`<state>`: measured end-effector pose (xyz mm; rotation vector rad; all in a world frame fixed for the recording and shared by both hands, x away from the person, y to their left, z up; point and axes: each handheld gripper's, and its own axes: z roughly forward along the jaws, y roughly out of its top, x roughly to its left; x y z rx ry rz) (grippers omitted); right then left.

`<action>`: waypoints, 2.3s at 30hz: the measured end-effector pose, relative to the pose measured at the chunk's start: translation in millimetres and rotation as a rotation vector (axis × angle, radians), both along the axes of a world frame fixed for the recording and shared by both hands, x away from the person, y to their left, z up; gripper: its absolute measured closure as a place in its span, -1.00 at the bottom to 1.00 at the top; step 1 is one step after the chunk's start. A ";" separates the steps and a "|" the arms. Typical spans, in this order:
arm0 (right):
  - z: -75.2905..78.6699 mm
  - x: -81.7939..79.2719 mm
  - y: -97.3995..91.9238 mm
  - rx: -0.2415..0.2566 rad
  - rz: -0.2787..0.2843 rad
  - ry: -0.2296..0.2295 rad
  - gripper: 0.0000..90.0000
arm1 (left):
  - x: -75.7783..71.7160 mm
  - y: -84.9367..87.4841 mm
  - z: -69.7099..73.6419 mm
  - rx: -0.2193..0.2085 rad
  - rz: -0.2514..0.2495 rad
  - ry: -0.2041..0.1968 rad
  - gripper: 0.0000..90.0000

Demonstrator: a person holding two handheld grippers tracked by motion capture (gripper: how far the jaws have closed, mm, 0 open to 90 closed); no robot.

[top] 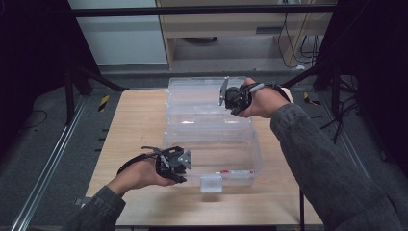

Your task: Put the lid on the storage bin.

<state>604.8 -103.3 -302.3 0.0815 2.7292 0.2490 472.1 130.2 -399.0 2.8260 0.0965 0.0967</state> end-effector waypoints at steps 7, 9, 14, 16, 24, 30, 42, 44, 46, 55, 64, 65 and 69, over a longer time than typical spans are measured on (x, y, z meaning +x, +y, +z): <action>0.0 -0.1 0.4 -0.003 0.000 0.000 0.78 | -0.4 1.4 -2.0 -0.015 0.026 0.007 0.82; 0.0 0.1 0.7 -0.003 0.003 0.000 0.78 | -0.8 1.9 -2.1 -0.020 0.033 0.004 0.82; 0.5 1.2 1.3 -0.008 0.004 0.003 0.80 | -1.1 1.6 -2.5 -0.024 0.043 -0.010 0.83; 0.2 2.6 1.3 -0.005 0.005 0.002 0.80 | -0.8 1.9 -3.4 -0.042 0.059 -0.011 0.82; 0.9 7.8 2.6 -0.010 -0.002 0.000 0.80 | 4.9 5.0 -3.7 -0.050 0.097 -0.021 0.80; 1.0 8.6 3.5 -0.018 0.002 -0.003 0.82 | 5.7 4.3 -3.6 -0.046 0.105 -0.020 0.80; 3.5 5.7 6.2 -0.026 0.017 0.003 0.89 | 4.1 2.1 -3.3 -0.041 0.125 -0.060 0.78; 4.1 4.9 6.6 -0.019 0.019 0.009 0.90 | 3.4 1.7 -3.3 -0.039 0.131 -0.070 0.78; 4.5 3.4 7.2 -0.018 0.018 0.009 0.91 | 2.8 1.8 -3.7 -0.041 0.138 -0.065 0.78; 9.0 -6.5 9.9 -0.017 0.035 0.006 0.92 | 2.8 2.3 -5.3 -0.049 0.154 -0.063 0.77; 12.8 -25.3 9.7 -0.015 0.054 -0.017 0.92 | 2.9 2.1 -5.4 -0.047 0.163 -0.060 0.77; 12.8 -25.3 9.7 -0.015 0.054 -0.017 0.92 | 2.9 2.1 -5.4 -0.047 0.163 -0.060 0.77; 13.0 -31.8 9.4 -0.008 0.068 -0.025 0.92 | 2.5 2.0 -5.8 -0.051 0.170 -0.060 0.77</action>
